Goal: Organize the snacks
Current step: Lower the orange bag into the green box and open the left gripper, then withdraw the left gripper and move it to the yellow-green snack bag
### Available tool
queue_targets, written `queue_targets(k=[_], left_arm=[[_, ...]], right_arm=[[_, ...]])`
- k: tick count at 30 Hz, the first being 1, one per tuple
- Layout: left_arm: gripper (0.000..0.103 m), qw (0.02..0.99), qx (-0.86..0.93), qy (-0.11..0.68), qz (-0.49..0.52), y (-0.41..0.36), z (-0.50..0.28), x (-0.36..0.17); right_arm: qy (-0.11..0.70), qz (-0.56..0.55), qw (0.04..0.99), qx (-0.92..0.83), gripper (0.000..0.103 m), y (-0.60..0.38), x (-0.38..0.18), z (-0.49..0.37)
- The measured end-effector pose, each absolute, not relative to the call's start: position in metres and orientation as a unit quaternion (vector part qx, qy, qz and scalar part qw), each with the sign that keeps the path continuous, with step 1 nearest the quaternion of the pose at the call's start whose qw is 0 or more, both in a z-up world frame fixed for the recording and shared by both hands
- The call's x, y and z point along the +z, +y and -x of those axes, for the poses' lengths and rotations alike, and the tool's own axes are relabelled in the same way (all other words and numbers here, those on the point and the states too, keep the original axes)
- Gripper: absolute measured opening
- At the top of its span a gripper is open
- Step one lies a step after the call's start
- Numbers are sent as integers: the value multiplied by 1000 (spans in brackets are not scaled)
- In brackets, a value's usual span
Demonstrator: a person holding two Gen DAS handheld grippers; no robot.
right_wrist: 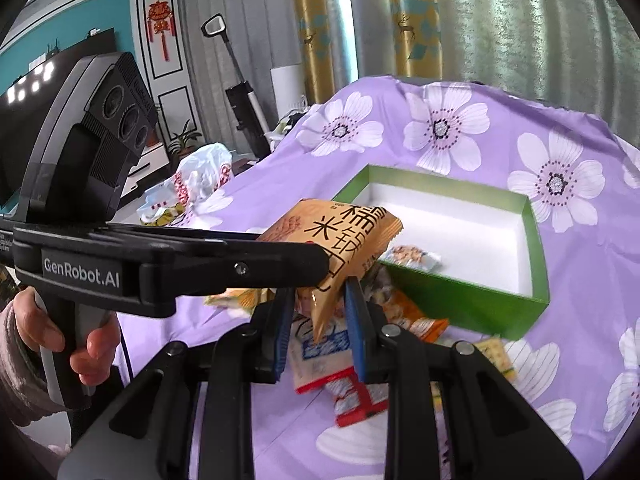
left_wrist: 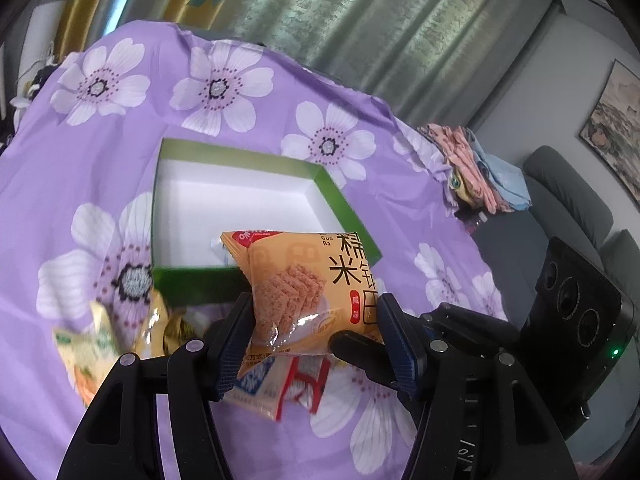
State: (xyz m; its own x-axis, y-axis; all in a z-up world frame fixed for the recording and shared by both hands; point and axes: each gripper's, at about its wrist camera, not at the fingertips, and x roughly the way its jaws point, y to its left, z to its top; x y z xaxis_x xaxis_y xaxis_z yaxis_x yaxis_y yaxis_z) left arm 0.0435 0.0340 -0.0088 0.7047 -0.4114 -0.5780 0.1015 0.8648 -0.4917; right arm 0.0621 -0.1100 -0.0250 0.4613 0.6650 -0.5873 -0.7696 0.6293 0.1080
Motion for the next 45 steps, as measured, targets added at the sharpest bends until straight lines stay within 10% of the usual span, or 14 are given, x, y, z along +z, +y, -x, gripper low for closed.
queue_targets(k=[26,45], left_arm=[[62,888,-128,386,213,46,-142,-32],[77,896,-80,378,219,68,-117,-22]], right_arm=[[329,69,854,398,27,-95,-47,-160],[341,42,873,346,60,-123,-49,-156]])
